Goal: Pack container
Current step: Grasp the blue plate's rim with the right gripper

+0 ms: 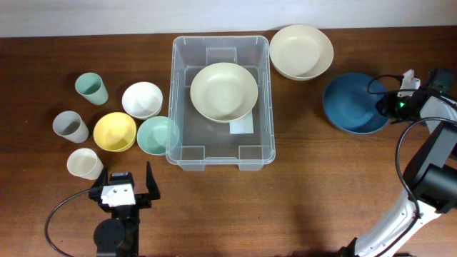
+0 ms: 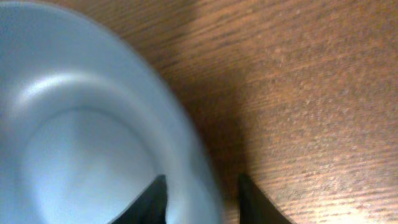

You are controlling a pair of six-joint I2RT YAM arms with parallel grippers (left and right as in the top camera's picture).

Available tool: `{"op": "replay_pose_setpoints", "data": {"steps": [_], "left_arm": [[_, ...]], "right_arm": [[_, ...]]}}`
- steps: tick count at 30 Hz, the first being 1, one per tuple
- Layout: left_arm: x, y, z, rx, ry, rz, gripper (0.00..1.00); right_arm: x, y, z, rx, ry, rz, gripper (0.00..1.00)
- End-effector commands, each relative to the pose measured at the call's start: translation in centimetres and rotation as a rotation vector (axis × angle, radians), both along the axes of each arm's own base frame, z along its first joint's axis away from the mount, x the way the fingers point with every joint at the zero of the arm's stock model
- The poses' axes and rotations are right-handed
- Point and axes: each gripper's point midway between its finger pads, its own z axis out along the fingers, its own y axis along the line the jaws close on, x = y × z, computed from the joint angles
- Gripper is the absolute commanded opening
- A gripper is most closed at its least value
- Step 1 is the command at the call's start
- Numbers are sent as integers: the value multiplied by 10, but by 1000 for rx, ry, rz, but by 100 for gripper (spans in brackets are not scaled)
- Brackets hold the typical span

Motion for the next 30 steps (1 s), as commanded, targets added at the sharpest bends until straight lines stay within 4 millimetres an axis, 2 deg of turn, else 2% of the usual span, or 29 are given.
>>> {"op": "replay_pose_setpoints", "data": {"steps": [1,5,7,10,19,21,27,30], "left_arm": [[0,-1,-3,14,1,-10,100],[0,-1,-3,14,1,-10,100],[0,-1,-3,14,1,-10,100],[0,-1,-3,14,1,-10,100],[0,-1,-3,14,1,-10,100],[0,-1,-3,14,1,-10,100],[0,-1,-3,14,1,-10,100],[0,-1,-3,14,1,-10,100]], "right_arm": [[0,-4,-3,10,-3,-9,28],[-3,-8,-4,17,2,-28,26],[-4,-10,-4,17,3,-32,15],[-5,-10,-4,18,4,-32,8],[-3,-9,-2,34,-5,-40,4],[1,-11,6,42,-25,-58,4],[9,-19,59,33,-72,-59,4],[9,-19,74,25,-85,-58,4]]}}
